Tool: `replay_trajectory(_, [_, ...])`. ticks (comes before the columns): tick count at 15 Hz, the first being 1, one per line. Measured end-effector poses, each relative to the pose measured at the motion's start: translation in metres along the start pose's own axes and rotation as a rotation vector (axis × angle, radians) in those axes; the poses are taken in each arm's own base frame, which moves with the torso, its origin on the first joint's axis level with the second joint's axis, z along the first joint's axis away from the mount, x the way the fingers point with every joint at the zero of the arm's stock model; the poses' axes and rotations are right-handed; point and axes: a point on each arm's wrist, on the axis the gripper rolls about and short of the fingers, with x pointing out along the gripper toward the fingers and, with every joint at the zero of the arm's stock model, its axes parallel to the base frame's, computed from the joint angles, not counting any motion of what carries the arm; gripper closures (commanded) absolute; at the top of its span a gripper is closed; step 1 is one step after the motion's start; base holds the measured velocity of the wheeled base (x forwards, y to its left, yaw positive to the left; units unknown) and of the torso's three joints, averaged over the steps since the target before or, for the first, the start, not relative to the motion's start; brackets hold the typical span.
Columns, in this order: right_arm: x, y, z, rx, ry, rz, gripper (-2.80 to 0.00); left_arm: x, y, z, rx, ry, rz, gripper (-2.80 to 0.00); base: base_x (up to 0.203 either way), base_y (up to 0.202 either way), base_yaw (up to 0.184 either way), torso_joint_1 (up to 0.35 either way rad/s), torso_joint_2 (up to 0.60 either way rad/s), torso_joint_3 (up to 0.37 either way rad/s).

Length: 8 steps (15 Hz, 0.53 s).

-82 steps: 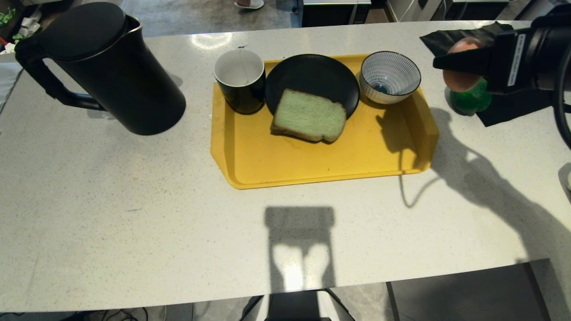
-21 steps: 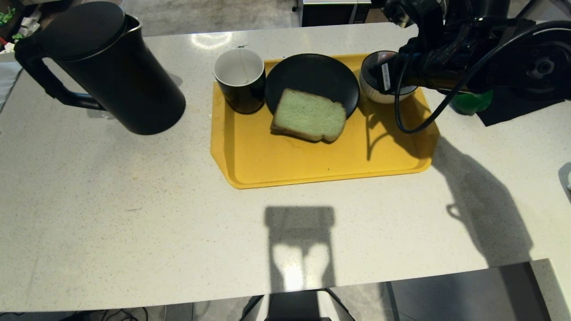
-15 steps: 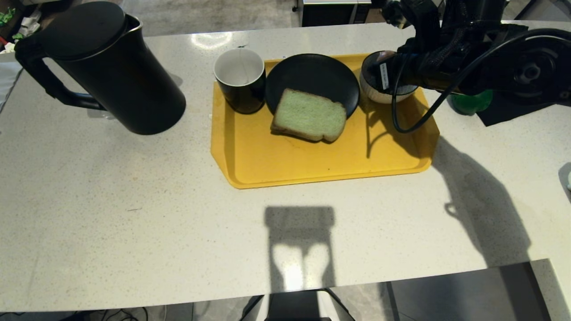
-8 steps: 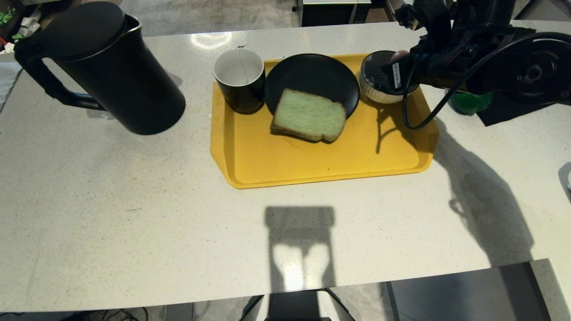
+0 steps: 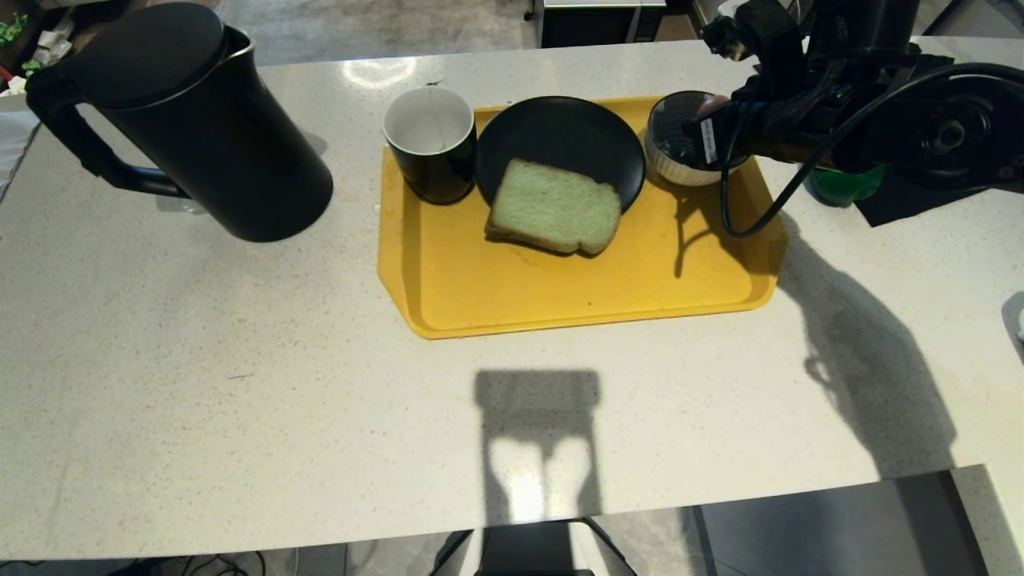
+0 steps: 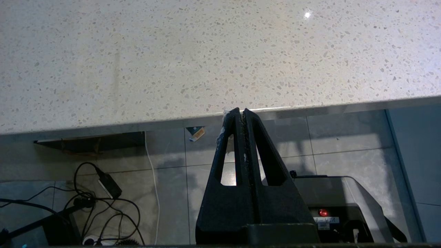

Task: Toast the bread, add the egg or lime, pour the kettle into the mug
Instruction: Put the egg in the bowl

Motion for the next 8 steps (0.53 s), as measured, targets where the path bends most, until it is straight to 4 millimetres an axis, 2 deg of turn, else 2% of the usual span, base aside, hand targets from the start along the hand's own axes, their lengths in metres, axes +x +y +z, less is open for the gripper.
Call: replay_trajectory(8, [0.0, 0.0001, -0.0002, -0.001, 0.001, -0.001, 0.0, 0.0, 0.0, 0.0, 0.0, 0.0, 0.0, 0.0, 0.0, 0.0, 0.0, 0.0, 0.0, 0.0])
